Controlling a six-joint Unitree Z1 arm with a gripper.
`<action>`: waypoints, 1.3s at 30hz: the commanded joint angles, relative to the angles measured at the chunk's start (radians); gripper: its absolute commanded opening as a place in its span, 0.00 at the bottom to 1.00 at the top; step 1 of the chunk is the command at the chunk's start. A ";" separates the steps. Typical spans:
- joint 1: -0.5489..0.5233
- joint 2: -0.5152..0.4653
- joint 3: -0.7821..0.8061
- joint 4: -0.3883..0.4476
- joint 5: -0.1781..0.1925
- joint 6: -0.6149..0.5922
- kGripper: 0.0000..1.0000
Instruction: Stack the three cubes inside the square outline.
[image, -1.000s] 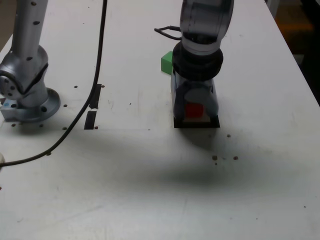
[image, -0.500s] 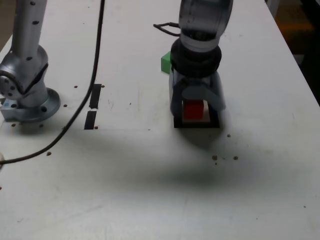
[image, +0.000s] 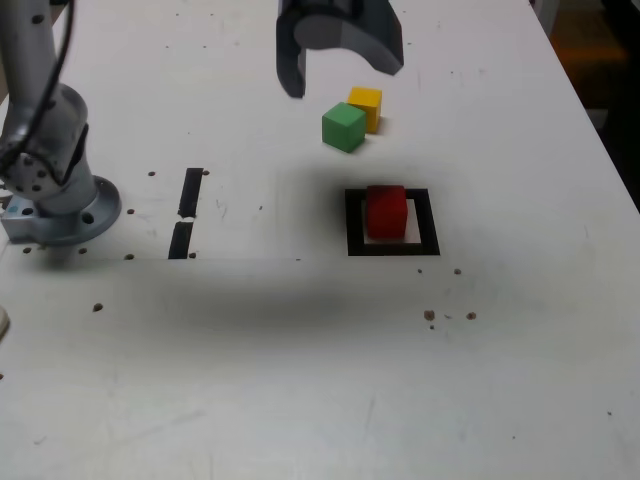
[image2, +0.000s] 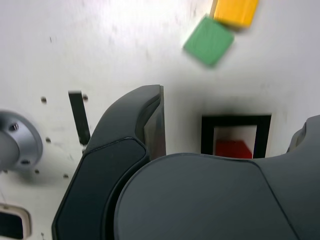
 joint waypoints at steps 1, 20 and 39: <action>0.029 0.010 -0.012 0.002 0.012 0.076 1.00; 0.165 0.242 -0.103 -0.007 0.066 0.398 0.98; 0.232 0.402 -0.135 -0.098 0.098 0.421 0.90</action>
